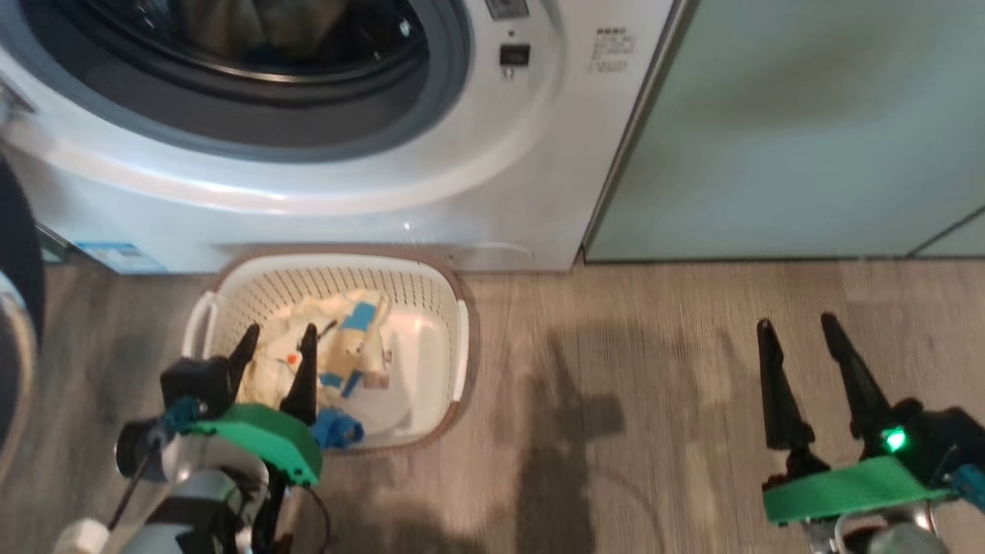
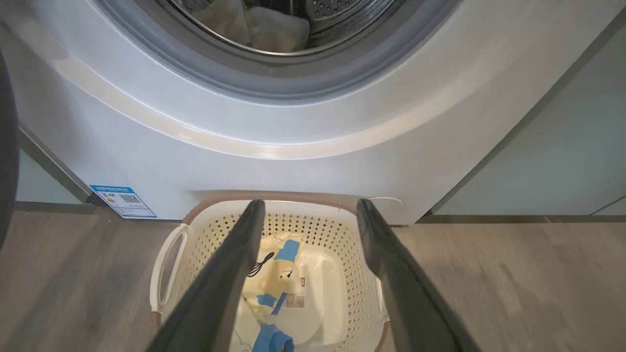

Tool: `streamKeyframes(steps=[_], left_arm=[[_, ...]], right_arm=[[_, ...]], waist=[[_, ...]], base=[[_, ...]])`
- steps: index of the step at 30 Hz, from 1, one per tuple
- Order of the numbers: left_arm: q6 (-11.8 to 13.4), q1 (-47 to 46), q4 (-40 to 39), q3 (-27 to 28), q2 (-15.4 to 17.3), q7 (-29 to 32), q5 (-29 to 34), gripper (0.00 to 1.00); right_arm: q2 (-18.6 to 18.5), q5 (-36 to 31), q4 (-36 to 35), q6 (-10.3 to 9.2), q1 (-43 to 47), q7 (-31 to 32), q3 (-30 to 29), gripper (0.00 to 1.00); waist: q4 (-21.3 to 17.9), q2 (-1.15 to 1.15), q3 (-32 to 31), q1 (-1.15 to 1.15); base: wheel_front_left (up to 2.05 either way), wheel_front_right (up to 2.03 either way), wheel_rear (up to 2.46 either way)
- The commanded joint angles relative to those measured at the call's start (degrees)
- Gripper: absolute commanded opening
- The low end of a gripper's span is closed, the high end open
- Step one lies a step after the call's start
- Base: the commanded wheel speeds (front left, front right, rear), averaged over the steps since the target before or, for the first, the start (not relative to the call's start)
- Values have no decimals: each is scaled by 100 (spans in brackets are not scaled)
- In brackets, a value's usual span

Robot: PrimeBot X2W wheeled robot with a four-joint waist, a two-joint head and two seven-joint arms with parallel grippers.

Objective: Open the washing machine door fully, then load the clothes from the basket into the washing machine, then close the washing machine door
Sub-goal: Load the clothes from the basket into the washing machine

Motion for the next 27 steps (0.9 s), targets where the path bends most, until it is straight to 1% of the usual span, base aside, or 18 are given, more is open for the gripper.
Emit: streamKeyframes(steps=[1, 10, 13, 19, 22, 24, 27], left_arm=[[-65, -319, 67, 179, 80, -40, -31, 100], [-564, -1505, 1632, 73, 42, 25, -102, 100], [-653, -1921, 2171, -47, 67, 124, 1, 100], [-902, -2631, 3152, -227, 106, 248, 120, 100], [-1054, -2972, 3586, -392, 121, 410, 227, 100], [-1137, -3177, 3841, -459, 157, 448, 280, 100], [-1197, -3356, 4056, -504, 208, 467, 323, 100]], right_arm=[[-62, 19, -220, -16, -210, -38, 85, 100], [-62, 210, -438, -16, -677, -38, 97, 100], [-62, 332, -486, -16, -851, -38, 141, 100], [-62, 592, -546, -16, -1180, -38, 247, 100], [-62, 730, -597, -16, -1271, -38, 261, 100], [-62, 809, -613, -16, -1341, -38, 302, 100], [-62, 901, -642, -16, -1415, -38, 312, 100]], waist=[[-187, 0, 437, -1], [-441, 0, 1485, -1], [-514, 0, 1843, -1], [-639, 0, 2424, -1], [-685, 0, 2731, -1], [-762, 0, 2911, -1], [-846, 0, 3087, -1]], base=[[0, 0, 0], [0, 0, 0], [0, 0, 0], [0, 0, 0], [0, 0, 0], [0, 0, 0], [0, 0, 0]])
